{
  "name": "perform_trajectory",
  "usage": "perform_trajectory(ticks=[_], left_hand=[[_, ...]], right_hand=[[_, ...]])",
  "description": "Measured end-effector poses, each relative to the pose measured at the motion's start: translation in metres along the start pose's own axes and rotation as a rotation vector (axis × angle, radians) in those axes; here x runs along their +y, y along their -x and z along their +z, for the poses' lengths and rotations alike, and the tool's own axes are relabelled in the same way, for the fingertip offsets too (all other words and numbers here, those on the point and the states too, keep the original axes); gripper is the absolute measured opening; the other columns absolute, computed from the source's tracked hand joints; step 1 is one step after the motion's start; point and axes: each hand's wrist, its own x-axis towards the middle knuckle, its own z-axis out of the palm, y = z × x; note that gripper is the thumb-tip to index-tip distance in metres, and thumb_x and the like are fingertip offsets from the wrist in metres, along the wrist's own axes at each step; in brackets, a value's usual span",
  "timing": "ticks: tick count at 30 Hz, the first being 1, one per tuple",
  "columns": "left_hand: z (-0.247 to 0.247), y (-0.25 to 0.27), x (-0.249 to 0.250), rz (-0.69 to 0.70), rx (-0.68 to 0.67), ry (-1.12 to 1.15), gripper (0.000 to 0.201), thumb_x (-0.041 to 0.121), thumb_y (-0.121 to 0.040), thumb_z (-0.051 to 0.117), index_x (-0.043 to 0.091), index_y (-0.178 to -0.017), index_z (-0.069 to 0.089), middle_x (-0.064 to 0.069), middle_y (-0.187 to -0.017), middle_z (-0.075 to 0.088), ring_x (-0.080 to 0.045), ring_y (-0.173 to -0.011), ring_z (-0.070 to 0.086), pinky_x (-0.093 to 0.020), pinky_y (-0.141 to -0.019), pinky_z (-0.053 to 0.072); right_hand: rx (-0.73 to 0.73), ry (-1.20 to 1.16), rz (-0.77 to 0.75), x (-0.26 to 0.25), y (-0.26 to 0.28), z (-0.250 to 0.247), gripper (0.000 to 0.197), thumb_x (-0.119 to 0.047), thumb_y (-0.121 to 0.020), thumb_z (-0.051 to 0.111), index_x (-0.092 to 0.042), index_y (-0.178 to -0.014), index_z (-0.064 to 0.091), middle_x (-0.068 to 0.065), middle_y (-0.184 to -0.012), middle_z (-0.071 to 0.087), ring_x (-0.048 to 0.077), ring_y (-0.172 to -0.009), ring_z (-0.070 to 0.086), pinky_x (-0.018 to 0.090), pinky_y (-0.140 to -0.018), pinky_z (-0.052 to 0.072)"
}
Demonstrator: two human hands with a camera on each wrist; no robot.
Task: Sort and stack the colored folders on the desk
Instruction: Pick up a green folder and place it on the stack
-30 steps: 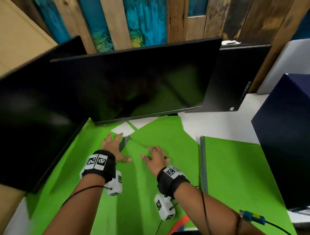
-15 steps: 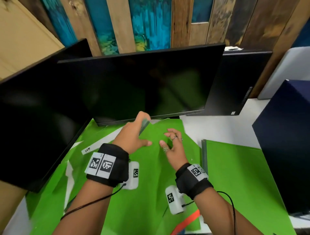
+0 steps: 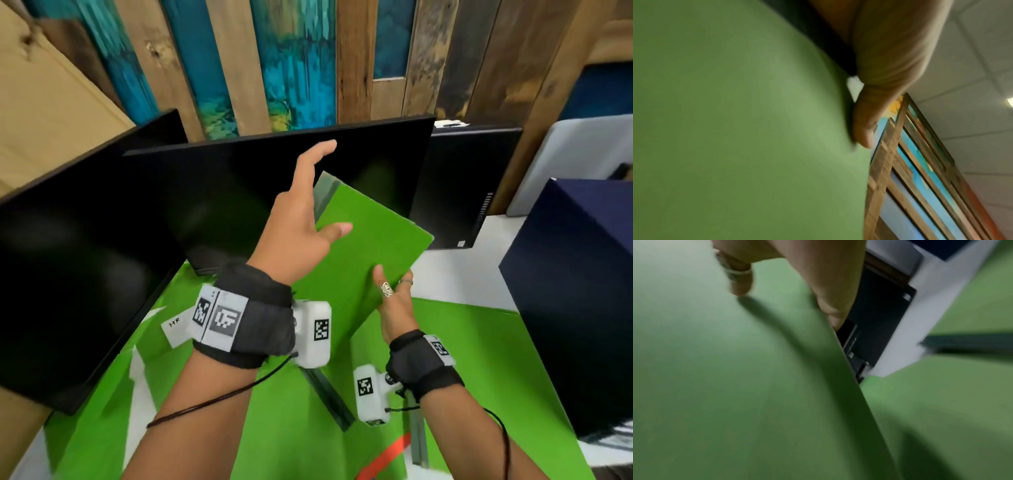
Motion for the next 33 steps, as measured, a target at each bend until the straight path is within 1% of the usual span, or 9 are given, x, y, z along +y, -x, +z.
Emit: perform_trajectory(ticks=[3, 5, 7, 10, 14, 18, 22, 28, 33], left_hand=[[-0.001, -0.016, -0.004, -0.047, 0.116, 0.049, 0.075, 0.017, -0.071, 0.079, 0.023, -0.132, 0.036, 0.016, -0.112, 0.046, 0.000, -0.096, 0.044, 0.007, -0.076, 0.031], [0.004, -0.027, -0.011, -0.093, 0.159, 0.090, 0.064, 0.018, -0.071, 0.080, 0.017, -0.122, 0.042, 0.006, -0.105, 0.047, -0.009, -0.092, 0.044, 0.002, -0.072, 0.033], [0.015, -0.037, -0.020, -0.162, 0.155, 0.274, 0.056, 0.013, -0.070, 0.079, 0.015, -0.113, 0.043, -0.001, -0.101, 0.051, -0.013, -0.090, 0.050, -0.015, -0.083, 0.044], [0.043, -0.045, -0.040, -0.365, 0.175, 0.574, 0.055, 0.005, -0.072, 0.077, 0.007, -0.117, 0.044, -0.008, -0.104, 0.059, -0.018, -0.092, 0.059, -0.036, -0.087, 0.052], [0.098, -0.037, -0.080, -0.563, 0.220, 0.428, 0.070, 0.015, -0.071, 0.080, 0.006, -0.129, 0.043, -0.009, -0.117, 0.056, -0.019, -0.103, 0.056, -0.026, -0.091, 0.045], [0.164, 0.004, -0.119, -0.764, -0.166, 0.109, 0.066, 0.017, -0.081, 0.070, 0.000, -0.135, 0.036, -0.017, -0.133, 0.050, -0.028, -0.121, 0.050, -0.029, -0.098, 0.039], [0.221, 0.039, -0.137, -0.794, -0.697, 0.079, 0.048, 0.000, -0.085, 0.060, 0.004, -0.129, 0.041, -0.019, -0.128, 0.054, -0.032, -0.107, 0.058, -0.042, -0.088, 0.052], [0.265, 0.053, -0.118, -0.570, -0.882, -0.082, 0.046, 0.006, -0.087, 0.058, -0.004, -0.129, 0.043, -0.020, -0.129, 0.055, -0.031, -0.113, 0.058, -0.037, -0.096, 0.049], [0.259, 0.057, -0.118, -0.615, -0.871, 0.117, 0.084, 0.018, -0.087, 0.063, 0.013, -0.150, 0.008, -0.011, -0.153, 0.026, -0.027, -0.134, 0.039, -0.036, -0.110, 0.036]], right_hand=[[0.059, 0.107, -0.129, -0.013, -0.005, -0.018, 0.065, -0.023, -0.082, 0.070, -0.005, -0.136, 0.039, 0.004, -0.127, 0.053, 0.017, -0.118, 0.051, 0.022, -0.100, 0.044], [0.098, 0.139, -0.178, -0.030, -0.010, -0.034, 0.041, -0.006, -0.089, 0.060, -0.004, -0.127, 0.046, 0.003, -0.114, 0.055, 0.008, -0.100, 0.056, 0.009, -0.084, 0.046], [0.124, 0.264, -0.179, -0.047, -0.016, -0.048, 0.020, -0.014, -0.092, 0.057, -0.010, -0.111, 0.054, 0.000, -0.101, 0.055, 0.004, -0.089, 0.055, 0.008, -0.078, 0.041], [0.125, 0.466, -0.067, -0.053, -0.027, -0.073, 0.060, -0.044, -0.087, 0.056, -0.004, -0.130, 0.044, 0.007, -0.129, 0.051, 0.018, -0.122, 0.046, 0.026, -0.109, 0.032], [0.185, 0.796, 0.048, -0.043, -0.026, -0.114, 0.069, -0.043, -0.085, 0.060, -0.001, -0.136, 0.041, 0.018, -0.141, 0.045, 0.032, -0.132, 0.041, 0.041, -0.109, 0.034], [0.314, 0.940, 0.200, -0.014, -0.015, -0.158, 0.065, -0.038, -0.083, 0.068, -0.007, -0.135, 0.045, 0.016, -0.134, 0.054, 0.030, -0.124, 0.051, 0.035, -0.100, 0.041], [0.406, 1.047, 0.373, 0.014, -0.012, -0.197, 0.070, -0.031, -0.087, 0.063, -0.015, -0.146, 0.029, 0.020, -0.135, 0.050, 0.034, -0.128, 0.045, 0.040, -0.104, 0.040], [0.371, 1.351, 0.579, 0.031, -0.012, -0.207, 0.108, -0.075, -0.073, 0.049, -0.022, -0.150, -0.004, 0.017, -0.157, -0.004, 0.038, -0.145, -0.003, 0.055, -0.116, 0.000], [0.289, 1.434, 0.567, 0.028, -0.022, -0.185, 0.115, -0.074, -0.069, 0.057, -0.022, -0.150, -0.005, 0.017, -0.157, -0.012, 0.040, -0.144, -0.007, 0.057, -0.115, 0.004]])
